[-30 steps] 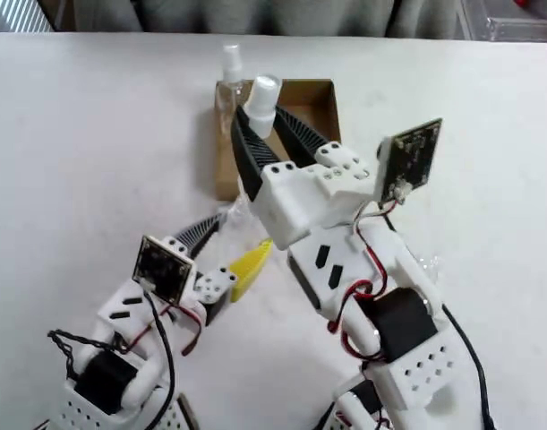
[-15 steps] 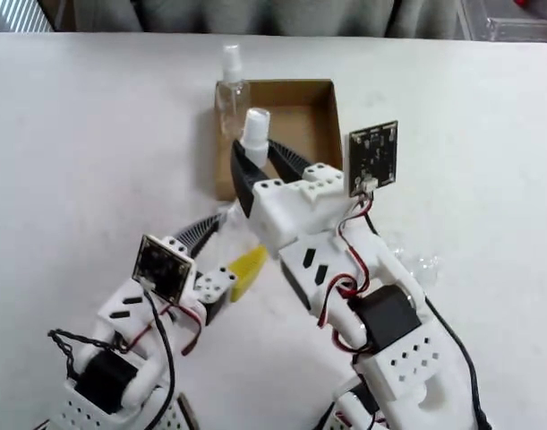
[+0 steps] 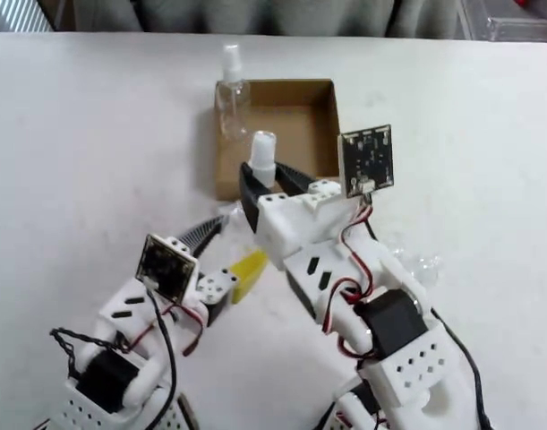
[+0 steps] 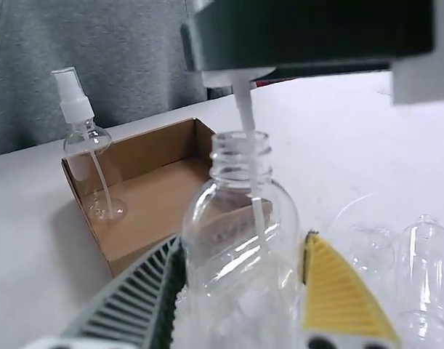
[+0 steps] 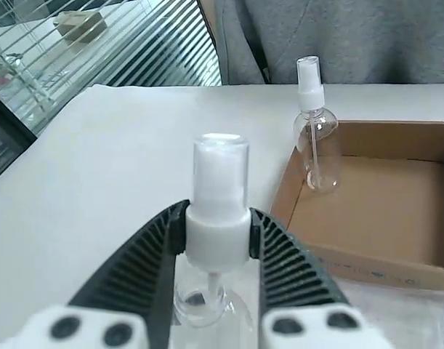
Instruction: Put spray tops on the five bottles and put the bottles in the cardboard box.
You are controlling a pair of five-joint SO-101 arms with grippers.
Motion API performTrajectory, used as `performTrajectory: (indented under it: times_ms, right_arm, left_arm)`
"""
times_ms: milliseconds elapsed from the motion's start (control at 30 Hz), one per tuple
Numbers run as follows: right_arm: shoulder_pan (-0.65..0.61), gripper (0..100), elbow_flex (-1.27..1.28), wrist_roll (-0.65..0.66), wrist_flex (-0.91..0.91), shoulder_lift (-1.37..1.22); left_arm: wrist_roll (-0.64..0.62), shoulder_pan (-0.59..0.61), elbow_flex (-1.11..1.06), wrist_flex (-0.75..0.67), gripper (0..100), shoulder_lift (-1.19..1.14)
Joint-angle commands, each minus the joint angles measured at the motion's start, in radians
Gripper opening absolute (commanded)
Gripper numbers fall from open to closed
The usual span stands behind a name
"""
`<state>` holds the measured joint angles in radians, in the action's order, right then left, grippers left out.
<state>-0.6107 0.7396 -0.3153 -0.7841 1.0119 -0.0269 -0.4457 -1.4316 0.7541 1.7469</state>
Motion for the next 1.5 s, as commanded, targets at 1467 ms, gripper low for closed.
performTrajectory:
  times_ms: [1467]
  right_arm:
    - [0.159, 5.3, -0.206, 0.095, -0.188, 0.091]
  left_arm:
    - [0.008, 0.001, 0.012, -0.032, 16, 0.016]
